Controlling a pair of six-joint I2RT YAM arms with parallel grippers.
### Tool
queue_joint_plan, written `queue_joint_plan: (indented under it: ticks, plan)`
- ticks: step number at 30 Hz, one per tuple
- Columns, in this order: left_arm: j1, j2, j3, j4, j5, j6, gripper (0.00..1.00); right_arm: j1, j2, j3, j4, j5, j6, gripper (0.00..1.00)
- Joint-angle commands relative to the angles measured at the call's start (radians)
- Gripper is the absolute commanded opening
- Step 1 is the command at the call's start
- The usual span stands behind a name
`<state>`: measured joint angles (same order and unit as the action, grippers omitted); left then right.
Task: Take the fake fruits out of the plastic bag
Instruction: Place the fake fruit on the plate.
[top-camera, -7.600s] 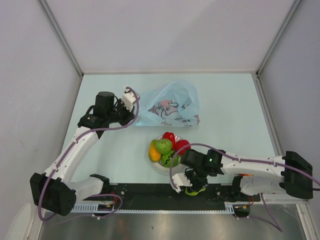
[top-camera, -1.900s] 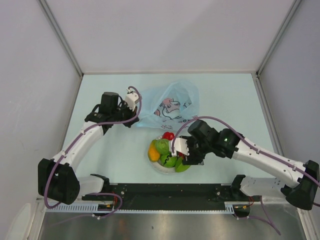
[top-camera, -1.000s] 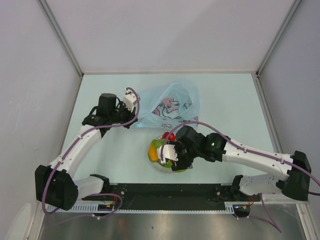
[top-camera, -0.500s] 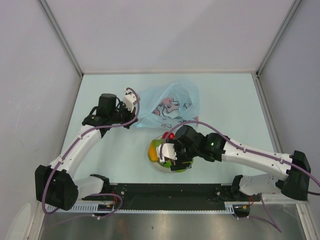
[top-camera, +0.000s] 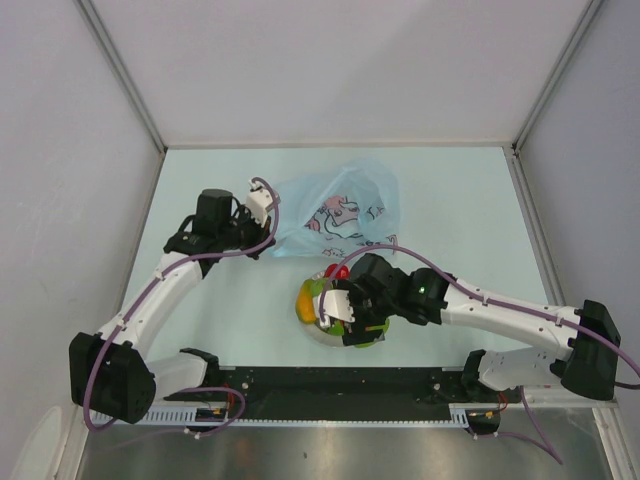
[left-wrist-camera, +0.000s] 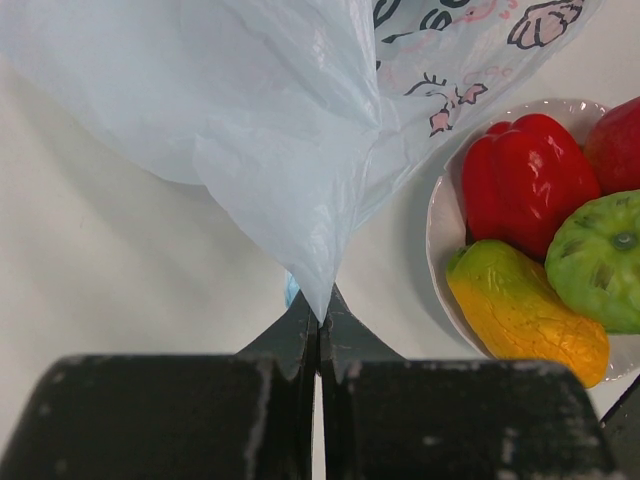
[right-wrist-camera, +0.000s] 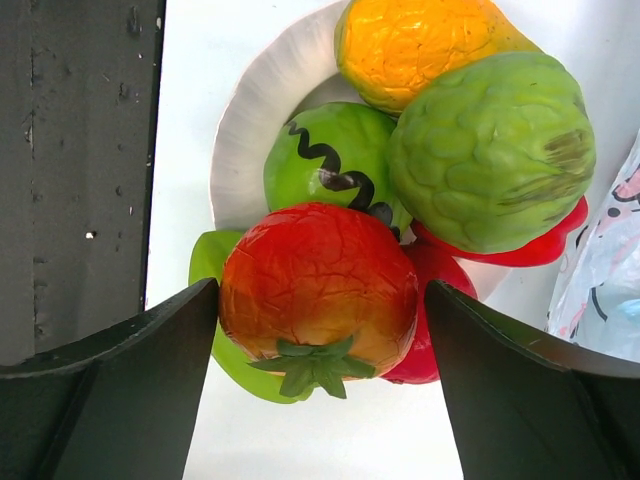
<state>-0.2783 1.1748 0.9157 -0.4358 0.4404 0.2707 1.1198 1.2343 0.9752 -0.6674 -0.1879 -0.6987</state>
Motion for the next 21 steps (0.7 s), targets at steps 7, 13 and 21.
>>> queue_joint_plan:
  ticks: [7,13,21]
  plan:
    - [0.007,-0.014,0.006,0.016,0.02,0.007,0.0,0.005,-0.007,-0.004,0.048,0.033,0.016,1.0]
    - [0.007,-0.01,0.012,0.012,0.017,0.01,0.0,0.003,-0.053,-0.006,0.002,0.028,-0.004,1.0]
    - [0.007,-0.004,0.003,0.015,0.018,0.009,0.0,0.0,-0.081,-0.006,-0.06,0.004,-0.019,1.0]
